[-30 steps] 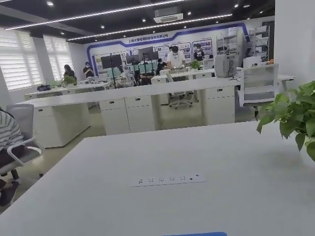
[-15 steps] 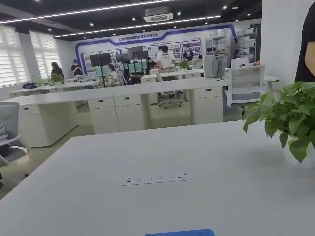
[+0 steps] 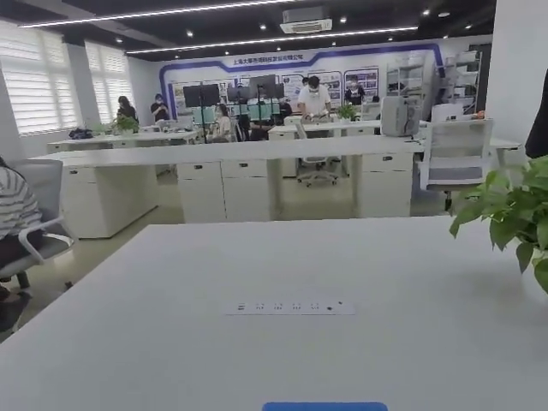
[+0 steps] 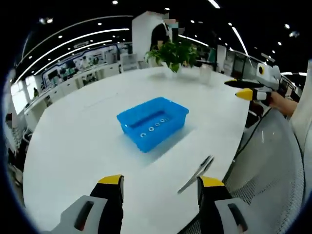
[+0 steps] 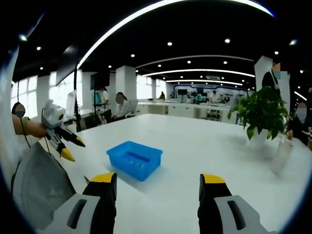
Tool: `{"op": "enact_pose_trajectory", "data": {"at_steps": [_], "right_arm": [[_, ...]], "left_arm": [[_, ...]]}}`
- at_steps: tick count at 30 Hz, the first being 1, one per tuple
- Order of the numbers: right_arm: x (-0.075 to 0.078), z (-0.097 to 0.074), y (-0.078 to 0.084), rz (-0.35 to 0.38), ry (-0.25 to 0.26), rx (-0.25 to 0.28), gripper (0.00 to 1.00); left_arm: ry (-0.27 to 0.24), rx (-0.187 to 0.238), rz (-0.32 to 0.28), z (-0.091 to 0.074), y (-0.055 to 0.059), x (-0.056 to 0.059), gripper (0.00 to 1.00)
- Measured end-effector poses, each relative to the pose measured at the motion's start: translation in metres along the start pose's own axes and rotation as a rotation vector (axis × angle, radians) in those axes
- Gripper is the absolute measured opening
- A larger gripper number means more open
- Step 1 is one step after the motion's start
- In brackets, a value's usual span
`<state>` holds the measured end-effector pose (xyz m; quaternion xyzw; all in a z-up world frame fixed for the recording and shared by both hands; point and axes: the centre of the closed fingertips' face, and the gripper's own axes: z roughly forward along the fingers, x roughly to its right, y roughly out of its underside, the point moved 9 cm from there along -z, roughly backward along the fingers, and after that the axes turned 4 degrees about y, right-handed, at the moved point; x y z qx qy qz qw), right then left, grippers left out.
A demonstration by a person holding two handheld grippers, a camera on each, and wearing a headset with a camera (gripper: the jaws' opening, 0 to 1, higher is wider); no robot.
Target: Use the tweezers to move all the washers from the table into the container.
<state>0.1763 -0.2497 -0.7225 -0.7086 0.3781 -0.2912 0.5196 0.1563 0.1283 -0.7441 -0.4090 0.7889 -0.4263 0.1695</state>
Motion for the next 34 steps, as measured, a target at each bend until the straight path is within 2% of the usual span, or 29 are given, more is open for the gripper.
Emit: {"op": "enact_pose_trajectory", "data": {"at_steps": [4,5,8,9,11,14,15,18,21,22,25,32,34], "right_arm": [[-0.001,0.001,0.0,-0.005,-0.006,-0.001,0.69],[-0.001,0.001,0.0,-0.005,-0.008,-0.001,0.69],[-0.002,0.002,-0.001,-0.011,-0.01,0.005,0.71],[-0.002,0.003,-0.001,-0.01,-0.01,0.008,0.72],[-0.003,0.003,-0.003,-0.01,-0.006,0.016,0.74],[-0.003,0.003,-0.004,-0.009,0.01,0.03,0.79],[-0.002,0.003,-0.004,-0.008,0.018,0.034,0.82],[0.001,0.002,-0.007,-0.009,0.06,0.067,0.92],[0.005,0.001,-0.01,0.001,0.092,0.1,0.98],[0.006,0.0,-0.01,0.008,0.101,0.107,0.99],[0.007,-0.001,-0.011,0.017,0.106,0.115,0.99],[0.006,-0.001,-0.011,0.008,0.113,0.111,0.99],[0.007,-0.001,-0.01,0.005,0.115,0.108,0.99]], "left_arm": [[-0.071,0.124,-0.046,-0.008,-0.006,0.001,0.75],[-0.086,0.169,-0.05,-0.01,-0.008,0.001,0.77],[-0.117,0.267,-0.084,-0.014,-0.014,0.002,0.82],[-0.128,0.312,-0.108,-0.015,-0.016,0.003,0.86],[-0.137,0.376,-0.142,-0.016,-0.019,0.005,0.91],[-0.161,0.437,-0.136,-0.017,-0.021,0.005,0.99],[-0.164,0.444,-0.139,-0.017,-0.021,0.005,0.98],[-0.172,0.508,-0.135,-0.019,-0.024,0.005,0.99],[-0.167,0.549,-0.182,-0.021,-0.023,0.002,0.99],[-0.172,0.57,-0.179,-0.023,-0.023,0.001,0.99],[-0.183,0.598,-0.185,-0.025,-0.024,0.0,0.99],[-0.177,0.586,-0.169,-0.024,-0.024,0.001,0.99],[-0.179,0.568,-0.164,-0.023,-0.023,0.001,0.99]]}}
